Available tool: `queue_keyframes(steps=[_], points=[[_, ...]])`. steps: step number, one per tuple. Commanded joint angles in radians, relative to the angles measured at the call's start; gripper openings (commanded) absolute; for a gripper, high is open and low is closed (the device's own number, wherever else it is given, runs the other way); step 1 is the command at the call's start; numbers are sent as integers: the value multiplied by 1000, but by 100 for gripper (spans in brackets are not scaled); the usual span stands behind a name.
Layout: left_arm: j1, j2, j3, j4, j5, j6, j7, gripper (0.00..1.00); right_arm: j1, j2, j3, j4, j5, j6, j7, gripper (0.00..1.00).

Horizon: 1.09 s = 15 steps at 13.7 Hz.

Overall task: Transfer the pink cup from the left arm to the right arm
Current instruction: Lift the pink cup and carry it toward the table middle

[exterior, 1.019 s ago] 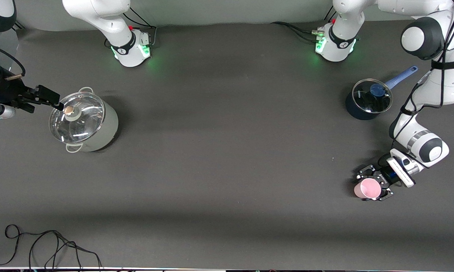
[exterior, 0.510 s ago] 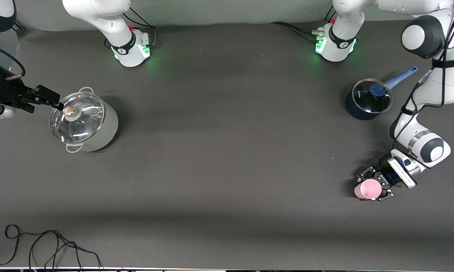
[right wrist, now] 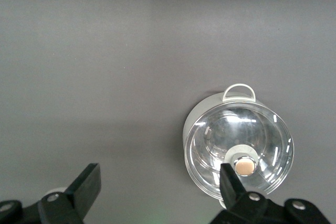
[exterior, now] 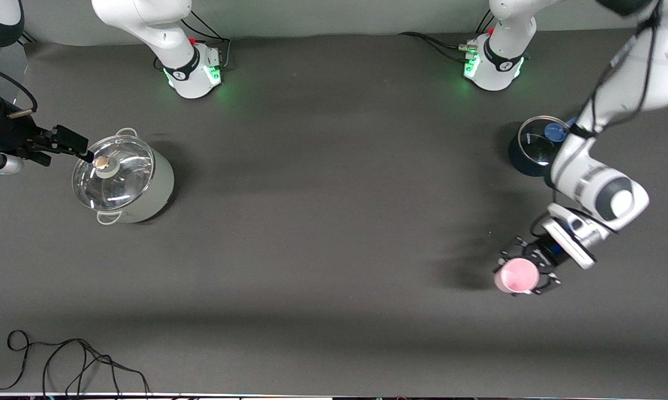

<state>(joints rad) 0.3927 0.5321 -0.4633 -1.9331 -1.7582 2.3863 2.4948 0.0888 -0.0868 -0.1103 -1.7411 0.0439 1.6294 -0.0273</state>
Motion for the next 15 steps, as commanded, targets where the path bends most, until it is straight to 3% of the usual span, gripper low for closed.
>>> queue_keyframes(steps=[1,4,7,10,15], points=[[0,-173,-172,-133,-163,199,-22,31,5,-7,-6,-1,16,-5,-5,100],[1,-239,-415,-132,-312,428,-79,33,5,-8,-6,-1,25,-5,39,100],[-3,-262,-593,-101,-339,559,-175,35,11,-10,1,3,73,-28,290,100],[-29,-262,-661,-54,-343,596,-214,35,12,-5,8,23,138,-65,524,100],[-123,-259,-660,12,-343,698,-263,35,35,4,37,44,361,-85,953,100]])
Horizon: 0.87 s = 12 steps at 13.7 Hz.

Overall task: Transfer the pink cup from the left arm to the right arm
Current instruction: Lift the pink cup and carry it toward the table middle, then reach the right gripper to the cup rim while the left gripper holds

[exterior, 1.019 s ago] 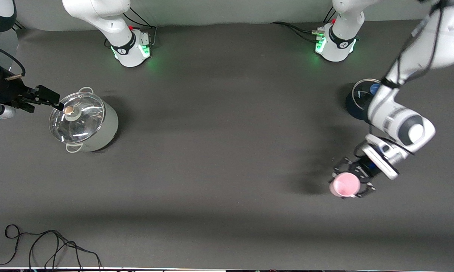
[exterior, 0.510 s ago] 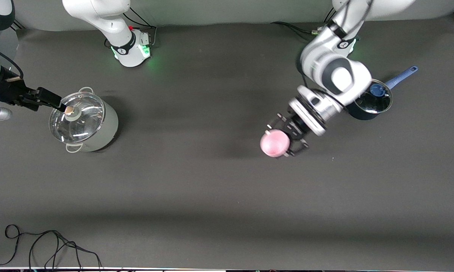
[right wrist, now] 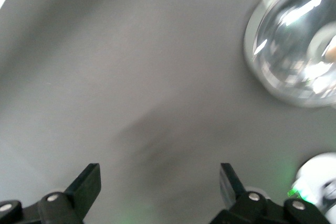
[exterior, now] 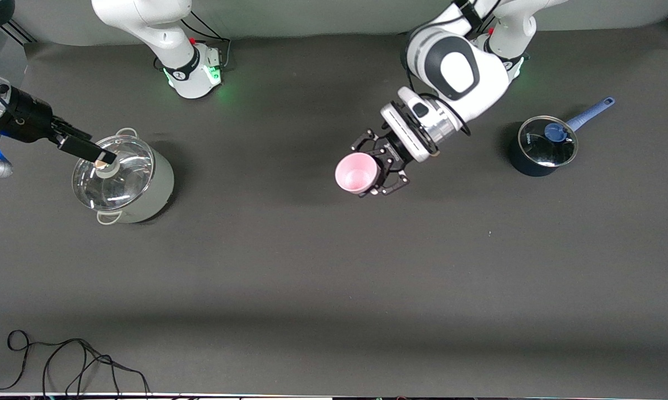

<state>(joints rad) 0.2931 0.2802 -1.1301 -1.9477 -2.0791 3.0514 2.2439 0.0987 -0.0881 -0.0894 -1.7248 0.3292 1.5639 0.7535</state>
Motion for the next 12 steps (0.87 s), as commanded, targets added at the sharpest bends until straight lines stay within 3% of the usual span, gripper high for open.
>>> queue_keyframes(steps=[1,4,8,12], points=[[-26,-6,6,32,-22,41,-13,35,54,8,17,48,114,-18,266,100],[-37,-6,9,39,-22,44,-32,35,172,86,17,172,178,-4,543,100],[-40,-4,10,46,-22,46,-33,35,317,223,17,353,185,69,818,100],[-40,-3,10,46,-22,46,-33,36,429,330,16,415,175,238,1035,100]])
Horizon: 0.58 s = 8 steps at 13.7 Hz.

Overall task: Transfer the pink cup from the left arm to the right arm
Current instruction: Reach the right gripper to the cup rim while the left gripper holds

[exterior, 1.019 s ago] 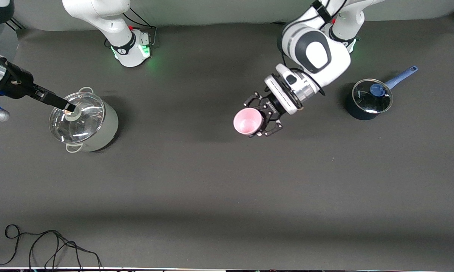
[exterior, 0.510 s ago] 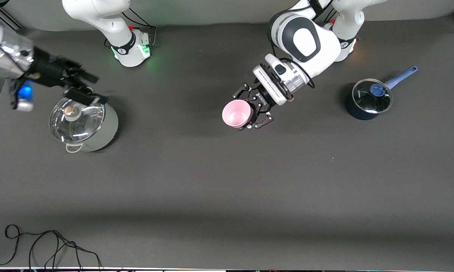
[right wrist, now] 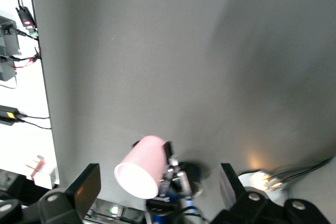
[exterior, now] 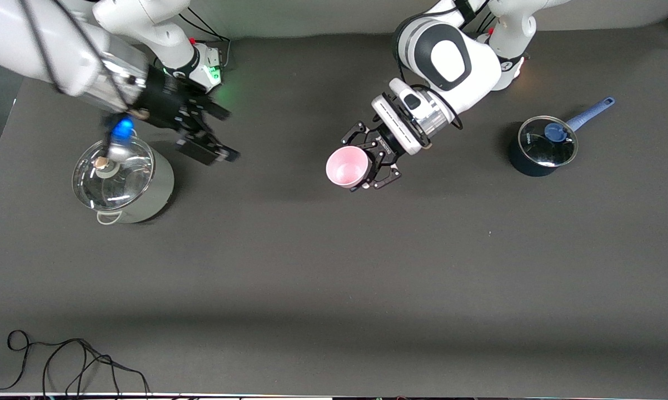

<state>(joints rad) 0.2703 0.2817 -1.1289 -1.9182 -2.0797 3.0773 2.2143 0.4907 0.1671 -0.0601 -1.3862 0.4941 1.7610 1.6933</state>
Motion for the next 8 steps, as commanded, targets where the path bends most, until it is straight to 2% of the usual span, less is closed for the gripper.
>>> queue_keyframes(steps=[1,3,8], points=[[-19,-4,9,16,-22,20,-4,36,46,97,-14,90,6,87,136,100],[-23,-3,11,16,-22,23,-4,36,87,152,-14,139,-3,106,154,100],[-31,1,11,25,-22,54,-5,37,193,250,-9,228,-209,17,122,100]])
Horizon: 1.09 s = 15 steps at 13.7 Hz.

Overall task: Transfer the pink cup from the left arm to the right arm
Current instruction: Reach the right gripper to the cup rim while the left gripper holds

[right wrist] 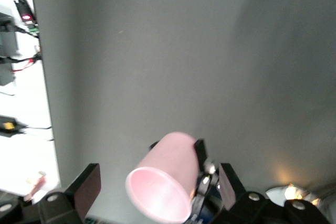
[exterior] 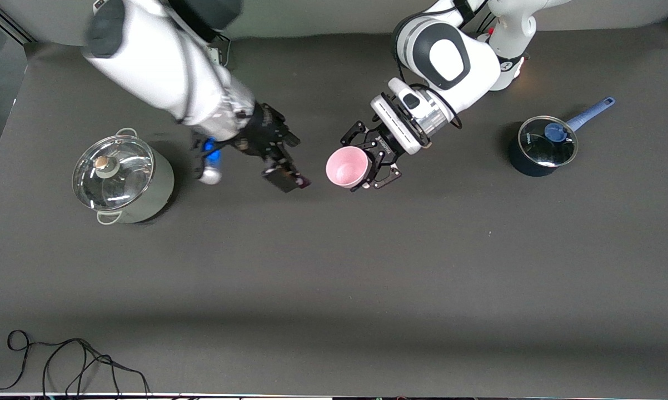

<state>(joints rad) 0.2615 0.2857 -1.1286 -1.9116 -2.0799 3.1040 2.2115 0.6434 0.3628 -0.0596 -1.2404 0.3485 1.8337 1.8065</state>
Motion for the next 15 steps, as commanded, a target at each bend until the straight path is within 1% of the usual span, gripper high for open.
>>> queue_keyframes(steps=[1,5,7,9,12,15], points=[[-22,-3,10,20,-22,27,-3,37,56,58,-11,84,-74,-65,-5,100],[-22,-2,10,20,-22,27,-3,37,77,56,-11,85,-83,-65,-61,100],[-22,0,10,20,-22,27,-3,38,97,70,-9,85,-118,-63,-72,100],[-22,0,10,20,-22,27,-3,38,101,82,-8,85,-118,-53,-78,100],[-22,1,10,20,-22,27,-3,38,108,87,0,82,-115,-51,-191,100],[-22,1,12,20,-22,27,-3,38,110,99,0,82,-115,-51,-207,100]])
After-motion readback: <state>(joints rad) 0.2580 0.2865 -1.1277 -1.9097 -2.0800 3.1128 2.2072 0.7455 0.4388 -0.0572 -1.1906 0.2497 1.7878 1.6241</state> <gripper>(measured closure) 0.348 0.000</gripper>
